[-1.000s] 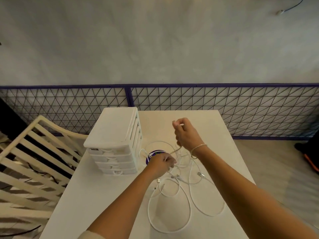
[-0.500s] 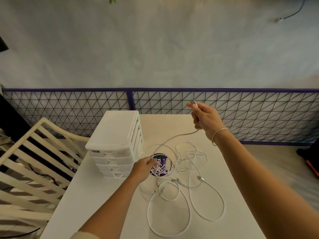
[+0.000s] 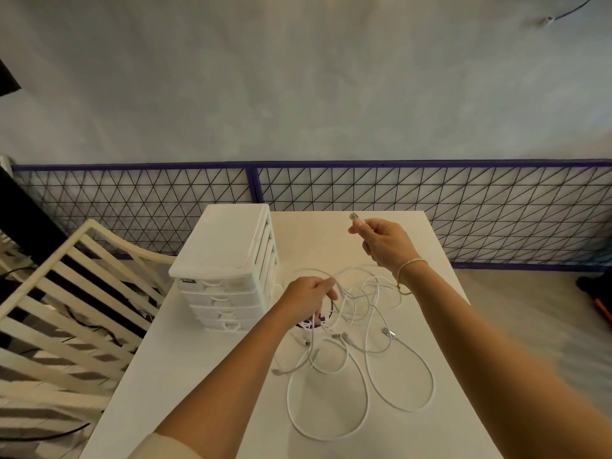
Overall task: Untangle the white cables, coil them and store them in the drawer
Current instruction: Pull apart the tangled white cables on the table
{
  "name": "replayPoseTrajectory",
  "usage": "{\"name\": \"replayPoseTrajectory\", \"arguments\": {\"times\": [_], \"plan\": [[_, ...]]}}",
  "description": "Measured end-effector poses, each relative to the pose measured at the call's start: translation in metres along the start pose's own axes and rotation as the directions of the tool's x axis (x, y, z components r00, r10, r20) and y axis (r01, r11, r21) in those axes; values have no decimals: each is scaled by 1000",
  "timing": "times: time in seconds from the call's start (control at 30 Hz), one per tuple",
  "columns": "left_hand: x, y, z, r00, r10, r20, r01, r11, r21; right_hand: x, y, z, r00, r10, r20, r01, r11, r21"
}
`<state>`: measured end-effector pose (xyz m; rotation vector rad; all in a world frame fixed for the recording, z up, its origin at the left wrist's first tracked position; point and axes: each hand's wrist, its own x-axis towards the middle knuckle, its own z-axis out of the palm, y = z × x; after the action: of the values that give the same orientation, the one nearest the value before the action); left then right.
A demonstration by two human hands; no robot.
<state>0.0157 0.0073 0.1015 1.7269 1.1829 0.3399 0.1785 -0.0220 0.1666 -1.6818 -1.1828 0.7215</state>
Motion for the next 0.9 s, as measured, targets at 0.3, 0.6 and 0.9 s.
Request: {"name": "replayPoseTrajectory", "arguments": {"times": [0.3,0.6,0.9], "plan": [[-6,-42,27,921,-257,293,203,958,202,-8,57,-2,937,314,155,-269,929,-254],[0,-73,58,865,-405,297,245,857,453,-27,107,-1,883,441,161,-360,855,-373],[28,-72,102,967,-150,206,3,815,579,-34,128,-4,874,449,185,-320,819,-477]]}}
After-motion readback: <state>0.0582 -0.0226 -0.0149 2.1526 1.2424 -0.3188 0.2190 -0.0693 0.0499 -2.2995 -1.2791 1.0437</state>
